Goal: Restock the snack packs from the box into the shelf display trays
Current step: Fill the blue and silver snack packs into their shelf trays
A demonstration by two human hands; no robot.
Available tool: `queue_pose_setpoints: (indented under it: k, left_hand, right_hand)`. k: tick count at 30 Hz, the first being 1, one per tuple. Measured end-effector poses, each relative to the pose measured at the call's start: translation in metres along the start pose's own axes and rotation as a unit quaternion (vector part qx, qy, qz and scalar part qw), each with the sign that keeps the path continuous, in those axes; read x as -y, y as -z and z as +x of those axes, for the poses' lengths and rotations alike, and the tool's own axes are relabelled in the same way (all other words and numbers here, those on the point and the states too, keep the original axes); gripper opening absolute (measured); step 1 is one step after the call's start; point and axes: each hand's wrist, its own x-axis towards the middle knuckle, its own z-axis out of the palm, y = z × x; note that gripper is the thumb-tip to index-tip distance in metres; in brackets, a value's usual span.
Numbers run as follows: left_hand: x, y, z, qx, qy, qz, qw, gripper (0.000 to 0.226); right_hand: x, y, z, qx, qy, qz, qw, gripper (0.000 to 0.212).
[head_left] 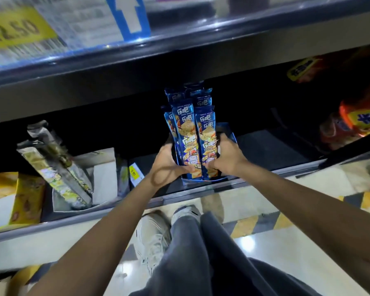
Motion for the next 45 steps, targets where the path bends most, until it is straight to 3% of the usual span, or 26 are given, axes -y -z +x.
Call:
queue_pose_setpoints:
  k: [4, 9, 15, 23, 30, 34, 40, 45]
  left_hand:
    - [-0.001, 0.006, 0.006, 0.082, 0.005, -0.044, 0.996, 0.053]
    - [0.008, 0.016, 0.007, 0.12, 0.001, -0.034, 0.992, 0.058]
    - [0.004, 0.02, 0.006, 0.085, 0.027, 0.11, 0.99, 0.062]
    - [-0.007, 0.004, -0.002, 0.015, 0.046, 0.184, 0.982, 0.066]
    - [-0.01, 0.001, 0.001, -0.026, 0.078, 0.308, 0.948, 0.076]
    - [-0.006, -0.003, 0.003, -0.035, 0.061, 0.304, 0.95, 0.068]
    - [0.0, 0.003, 0.008, -0.01, 0.043, 0.268, 0.962, 0.077]
    - [-0.004, 0.007, 0.0, -0.01, 0.051, 0.241, 0.969, 0.092]
  right_hand:
    - [0.004, 0.004, 0.012, 0.065, 0.019, -0.034, 0.997, 0.068]
    - [0.006, 0.005, 0.014, 0.108, 0.044, -0.042, 0.992, 0.066]
    - [-0.005, -0.004, 0.009, 0.065, 0.066, 0.034, 0.995, 0.075]
    - [-0.01, -0.009, 0.0, -0.017, 0.112, 0.01, 0.994, 0.063]
    - [-0.005, -0.009, -0.002, -0.005, 0.097, -0.04, 0.995, 0.063]
    - [-0.005, -0.009, -0.002, 0.0, 0.072, -0.04, 0.997, 0.063]
    - [-0.002, -0.002, -0.002, 0.029, 0.061, -0.029, 0.997, 0.063]
    - [0.006, 0.009, -0.011, 0.042, 0.047, -0.029, 0.998, 0.046]
